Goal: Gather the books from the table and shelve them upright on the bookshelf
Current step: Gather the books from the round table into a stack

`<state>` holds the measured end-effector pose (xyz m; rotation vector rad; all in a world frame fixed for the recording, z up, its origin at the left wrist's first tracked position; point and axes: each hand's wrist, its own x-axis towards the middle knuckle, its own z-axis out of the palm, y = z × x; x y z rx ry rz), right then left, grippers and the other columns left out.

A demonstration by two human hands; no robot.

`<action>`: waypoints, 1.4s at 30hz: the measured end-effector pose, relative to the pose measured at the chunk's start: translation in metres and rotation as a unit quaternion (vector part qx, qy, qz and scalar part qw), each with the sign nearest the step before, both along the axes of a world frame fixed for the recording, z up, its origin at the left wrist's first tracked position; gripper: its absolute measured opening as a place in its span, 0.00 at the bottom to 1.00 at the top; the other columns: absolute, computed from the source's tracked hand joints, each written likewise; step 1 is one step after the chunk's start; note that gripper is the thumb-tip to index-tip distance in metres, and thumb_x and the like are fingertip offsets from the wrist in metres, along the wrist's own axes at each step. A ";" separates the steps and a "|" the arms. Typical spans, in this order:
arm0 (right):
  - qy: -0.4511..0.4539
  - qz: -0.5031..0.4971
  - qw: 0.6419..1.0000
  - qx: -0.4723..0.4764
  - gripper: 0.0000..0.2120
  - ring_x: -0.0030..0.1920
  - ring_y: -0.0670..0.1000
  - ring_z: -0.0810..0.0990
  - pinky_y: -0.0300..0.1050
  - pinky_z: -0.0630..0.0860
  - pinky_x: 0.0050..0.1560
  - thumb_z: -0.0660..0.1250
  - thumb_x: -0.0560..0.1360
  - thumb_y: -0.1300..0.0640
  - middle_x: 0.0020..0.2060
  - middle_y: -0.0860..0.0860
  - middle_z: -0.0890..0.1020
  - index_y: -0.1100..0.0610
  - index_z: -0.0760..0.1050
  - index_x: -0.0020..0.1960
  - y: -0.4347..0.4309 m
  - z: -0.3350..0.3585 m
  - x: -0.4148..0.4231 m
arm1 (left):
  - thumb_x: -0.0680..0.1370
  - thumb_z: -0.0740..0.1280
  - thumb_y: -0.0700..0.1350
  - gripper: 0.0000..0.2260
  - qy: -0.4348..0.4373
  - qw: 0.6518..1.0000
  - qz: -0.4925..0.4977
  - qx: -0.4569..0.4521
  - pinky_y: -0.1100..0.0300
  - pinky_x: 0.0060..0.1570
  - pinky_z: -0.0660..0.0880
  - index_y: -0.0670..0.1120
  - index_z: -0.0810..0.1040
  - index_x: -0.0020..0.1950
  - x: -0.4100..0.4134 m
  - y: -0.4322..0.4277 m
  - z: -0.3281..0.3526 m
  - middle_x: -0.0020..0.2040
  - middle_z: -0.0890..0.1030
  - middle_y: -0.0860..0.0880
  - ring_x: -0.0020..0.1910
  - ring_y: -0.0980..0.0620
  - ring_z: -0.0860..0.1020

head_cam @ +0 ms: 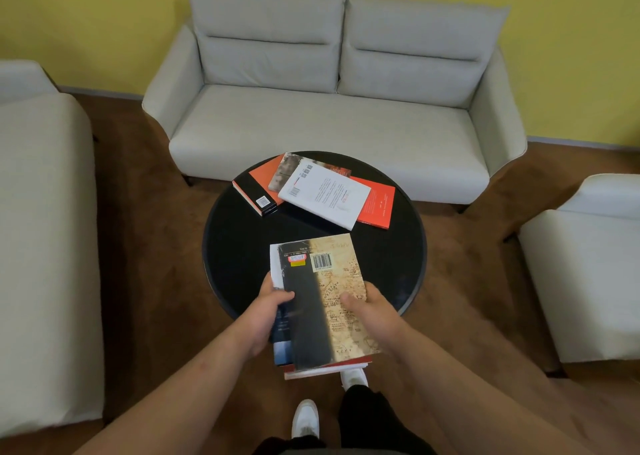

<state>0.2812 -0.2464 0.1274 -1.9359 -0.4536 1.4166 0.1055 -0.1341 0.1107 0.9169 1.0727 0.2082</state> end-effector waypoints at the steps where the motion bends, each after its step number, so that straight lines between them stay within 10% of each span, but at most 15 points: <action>1: 0.010 -0.007 1.000 0.006 0.19 0.51 0.48 0.86 0.41 0.79 0.41 0.64 0.82 0.47 0.55 0.46 0.84 0.47 0.65 0.71 0.000 -0.002 -0.004 | 0.83 0.61 0.45 0.19 0.002 1.000 0.001 -0.006 0.48 0.54 0.77 0.59 0.64 0.72 0.003 0.000 0.000 0.64 0.77 0.47 0.61 0.45 0.78; 9: 0.087 -0.072 0.993 0.028 0.19 0.52 0.48 0.85 0.39 0.80 0.41 0.63 0.83 0.50 0.57 0.47 0.83 0.48 0.65 0.73 -0.009 -0.016 -0.001 | 0.81 0.65 0.54 0.20 0.000 0.999 0.031 -0.035 0.47 0.57 0.77 0.61 0.66 0.72 0.006 -0.006 -0.008 0.63 0.80 0.48 0.61 0.45 0.80; 16: 0.214 -0.097 0.972 -0.019 0.38 0.66 0.58 0.80 0.65 0.69 0.72 0.62 0.65 0.25 0.62 0.52 0.84 0.47 0.78 0.67 -0.012 -0.042 0.015 | 0.73 0.57 0.71 0.29 0.038 0.976 0.062 -0.207 0.42 0.65 0.72 0.51 0.77 0.61 -0.006 -0.016 -0.031 0.61 0.79 0.40 0.60 0.38 0.78; 26: 0.339 -0.178 0.924 -0.021 0.32 0.55 0.58 0.83 0.56 0.78 0.51 0.47 0.78 0.31 0.49 0.54 0.88 0.51 0.80 0.59 -0.003 -0.063 0.021 | 0.66 0.60 0.75 0.37 0.050 0.971 0.059 -0.225 0.40 0.70 0.69 0.52 0.77 0.65 0.005 -0.004 -0.047 0.65 0.79 0.40 0.65 0.38 0.77; 32: 0.330 -0.209 0.920 0.012 0.34 0.61 0.61 0.82 0.64 0.74 0.66 0.51 0.76 0.28 0.53 0.56 0.88 0.50 0.85 0.57 0.034 -0.062 0.050 | 0.65 0.61 0.73 0.35 0.047 0.979 0.066 -0.186 0.43 0.67 0.73 0.50 0.81 0.61 0.050 0.039 -0.031 0.61 0.82 0.40 0.62 0.39 0.79; 38: 0.309 -0.185 0.933 0.022 0.33 0.62 0.60 0.81 0.61 0.75 0.64 0.48 0.79 0.30 0.56 0.56 0.87 0.50 0.82 0.61 0.069 -0.059 0.081 | 0.79 0.52 0.68 0.29 0.010 0.983 0.060 -0.174 0.50 0.52 0.78 0.50 0.85 0.53 0.086 0.069 -0.018 0.52 0.87 0.43 0.54 0.43 0.83; 42: 0.270 -0.173 0.947 0.019 0.33 0.61 0.58 0.83 0.59 0.77 0.60 0.48 0.79 0.30 0.59 0.55 0.86 0.49 0.80 0.64 0.072 -0.057 0.089 | 0.79 0.54 0.68 0.26 -0.002 0.983 0.066 -0.169 0.45 0.60 0.75 0.56 0.87 0.50 0.085 0.077 -0.015 0.57 0.85 0.44 0.58 0.41 0.82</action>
